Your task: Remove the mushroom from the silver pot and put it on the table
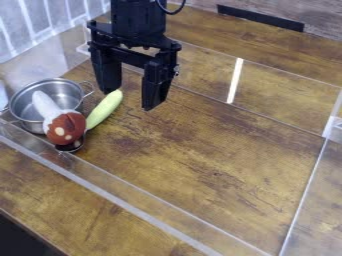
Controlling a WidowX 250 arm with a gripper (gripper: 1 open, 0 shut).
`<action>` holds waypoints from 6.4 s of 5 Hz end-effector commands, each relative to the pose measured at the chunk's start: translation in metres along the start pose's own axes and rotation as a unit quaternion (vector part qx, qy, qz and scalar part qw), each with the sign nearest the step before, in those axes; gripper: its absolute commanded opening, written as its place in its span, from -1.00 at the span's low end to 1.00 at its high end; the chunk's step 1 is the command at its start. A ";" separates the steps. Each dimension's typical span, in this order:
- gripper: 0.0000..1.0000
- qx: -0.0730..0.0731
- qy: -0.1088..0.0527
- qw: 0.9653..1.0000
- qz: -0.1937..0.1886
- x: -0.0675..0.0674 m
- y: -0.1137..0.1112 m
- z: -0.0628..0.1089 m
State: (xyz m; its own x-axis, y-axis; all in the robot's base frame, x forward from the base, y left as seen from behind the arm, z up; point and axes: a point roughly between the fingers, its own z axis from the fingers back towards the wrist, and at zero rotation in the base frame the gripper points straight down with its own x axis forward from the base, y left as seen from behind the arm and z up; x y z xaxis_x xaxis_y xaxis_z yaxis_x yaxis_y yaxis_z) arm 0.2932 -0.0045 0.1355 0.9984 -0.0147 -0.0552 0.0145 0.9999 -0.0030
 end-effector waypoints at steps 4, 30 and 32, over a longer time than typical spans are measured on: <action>1.00 -0.006 -0.016 0.985 0.172 -0.007 0.064 -0.013; -1.00 -0.141 -0.063 0.975 0.160 0.033 0.008 0.030; -1.00 -0.135 -0.057 0.970 0.192 0.024 0.017 0.028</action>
State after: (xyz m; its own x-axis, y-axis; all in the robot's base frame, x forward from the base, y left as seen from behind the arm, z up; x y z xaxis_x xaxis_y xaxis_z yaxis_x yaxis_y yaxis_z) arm 0.3215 0.0049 0.1371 0.9342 0.3498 -0.0700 -0.3558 0.8992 -0.2547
